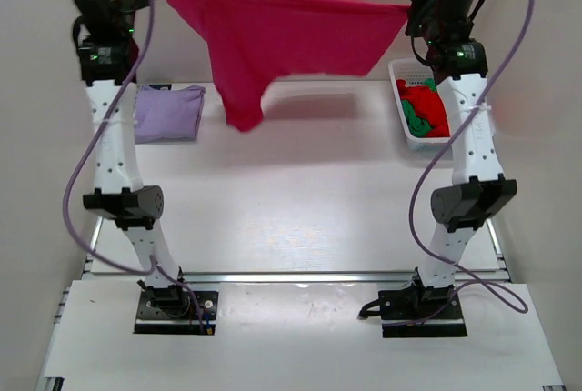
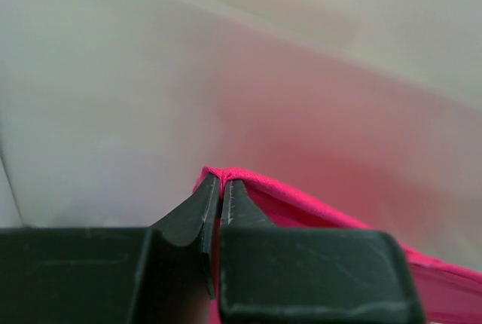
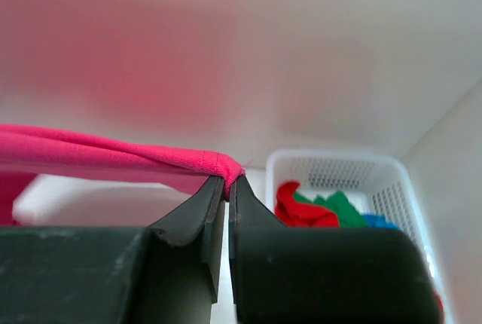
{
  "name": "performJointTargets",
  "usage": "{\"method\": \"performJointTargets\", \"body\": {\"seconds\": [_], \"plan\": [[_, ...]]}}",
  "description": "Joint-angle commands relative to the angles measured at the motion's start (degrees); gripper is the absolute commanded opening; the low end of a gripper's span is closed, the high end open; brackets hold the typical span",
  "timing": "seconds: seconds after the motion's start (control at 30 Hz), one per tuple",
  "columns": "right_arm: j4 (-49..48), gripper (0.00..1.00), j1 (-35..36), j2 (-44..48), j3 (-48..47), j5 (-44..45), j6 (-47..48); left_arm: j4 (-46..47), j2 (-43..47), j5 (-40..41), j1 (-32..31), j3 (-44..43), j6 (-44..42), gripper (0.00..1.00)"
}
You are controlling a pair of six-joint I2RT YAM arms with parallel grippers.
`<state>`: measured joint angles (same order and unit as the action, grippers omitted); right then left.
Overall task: Fold and stack the t-shirts
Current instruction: Flatten out the tshirt
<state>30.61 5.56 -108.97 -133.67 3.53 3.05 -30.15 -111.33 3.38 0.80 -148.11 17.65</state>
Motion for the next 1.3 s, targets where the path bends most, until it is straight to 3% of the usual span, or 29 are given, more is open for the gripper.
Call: {"method": "performJointTargets", "body": {"seconds": [0.0, 0.13, 0.3, 0.47, 0.5, 0.57, 0.6, 0.67, 0.77, 0.87, 1.03, 1.27], "plan": [[-3.3, 0.00, -0.6, 8.8, 3.7, 0.3, -0.3, 3.5, 10.9, -0.9, 1.8, 1.2, 0.2, 0.02], [-5.1, 0.00, 1.2, 11.8, 16.4, 2.5, 0.6, -4.1, 13.0, 5.4, -6.1, 7.7, -4.6, 0.00], [-7.4, 0.00, 2.1, 16.5, 36.9, 1.9, -1.4, -16.8, 10.3, 11.2, -11.4, 14.1, -2.7, 0.00], [-5.0, 0.00, 4.3, 23.2, 52.2, 2.5, -5.7, -37.1, 8.2, 4.2, -7.9, 16.4, 7.9, 0.00], [-3.1, 0.00, 4.7, 24.4, 54.7, 1.9, -7.1, -39.1, 9.4, 5.4, -8.7, 21.4, 8.9, 0.00], [0.1, 0.00, 4.5, 26.3, 58.8, -0.4, -10.1, -33.5, 16.5, 5.3, -10.9, 41.0, 10.2, 0.00], [1.5, 0.00, 5.3, 27.9, 61.7, -0.7, -11.6, -31.4, 18.9, 1.9, -9.7, 47.0, 11.2, 0.00], [4.3, 0.00, 7.6, 30.7, 66.1, 1.2, -13.5, -22.3, 26.7, -7.3, -4.8, 68.1, 14.4, 0.00], [7.5, 0.00, 7.4, 33.8, 74.4, -0.9, -18.7, -16.2, 32.5, -13.4, -2.3, 84.7, 15.8, 0.00], [8.8, 0.00, 3.5, 36.6, 81.3, -7.3, -21.2, -16.6, 34.9, -11.6, -5.8, 92.4, 15.1, 0.02], [11.1, 0.00, 0.8, 36.0, 88.4, -7.0, -22.2, -12.3, 43.7, -13.3, -8.7, 106.2, 19.1, 0.02], [13.6, 0.00, 3.1, 33.1, 88.5, -5.3, -24.7, -16.2, 48.4, -9.1, -11.7, 108.8, 20.6, 0.00]]}}
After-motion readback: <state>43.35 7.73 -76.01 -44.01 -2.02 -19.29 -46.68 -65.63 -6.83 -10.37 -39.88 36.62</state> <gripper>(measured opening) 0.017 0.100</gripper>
